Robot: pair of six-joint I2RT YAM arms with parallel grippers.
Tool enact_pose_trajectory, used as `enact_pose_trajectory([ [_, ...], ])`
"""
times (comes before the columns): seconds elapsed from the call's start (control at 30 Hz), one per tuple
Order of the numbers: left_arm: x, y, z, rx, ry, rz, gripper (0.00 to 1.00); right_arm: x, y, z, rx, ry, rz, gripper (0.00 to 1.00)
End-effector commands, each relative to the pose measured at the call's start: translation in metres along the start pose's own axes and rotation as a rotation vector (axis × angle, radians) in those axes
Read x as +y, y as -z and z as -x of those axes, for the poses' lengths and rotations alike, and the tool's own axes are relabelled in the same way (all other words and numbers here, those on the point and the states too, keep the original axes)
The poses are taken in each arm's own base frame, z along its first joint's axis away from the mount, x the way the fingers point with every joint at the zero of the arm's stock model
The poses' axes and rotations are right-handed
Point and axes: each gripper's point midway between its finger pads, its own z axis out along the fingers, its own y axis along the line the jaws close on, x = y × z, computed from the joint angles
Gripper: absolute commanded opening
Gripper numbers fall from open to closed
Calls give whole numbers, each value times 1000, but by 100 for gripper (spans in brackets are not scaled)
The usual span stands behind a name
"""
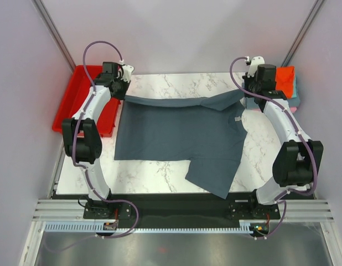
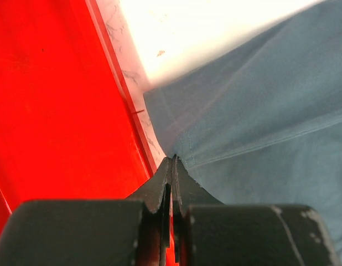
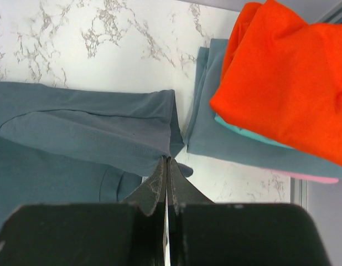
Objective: Fold and stack the t-shirts
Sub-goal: Fold the tshirt
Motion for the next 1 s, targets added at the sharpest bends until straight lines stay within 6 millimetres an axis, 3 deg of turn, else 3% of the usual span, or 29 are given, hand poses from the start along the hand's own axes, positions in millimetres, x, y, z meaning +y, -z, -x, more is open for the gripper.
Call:
enact_pose_trajectory([
  [0.0,2,27,13,-61,-1,-1,2,-2,23,14,-53,-18,-7,0],
  [0.23,-8,30,-4,-35,24,-24,2,3,42,14,-59,-48,19,0],
  [0.57,-16,32,-21,-7,45,-40,2,16,58,-31,19,-83,55,0],
  [0.97,-25,25,-55,70,96,-32,2,29,64,-65,80,-105,93,0],
])
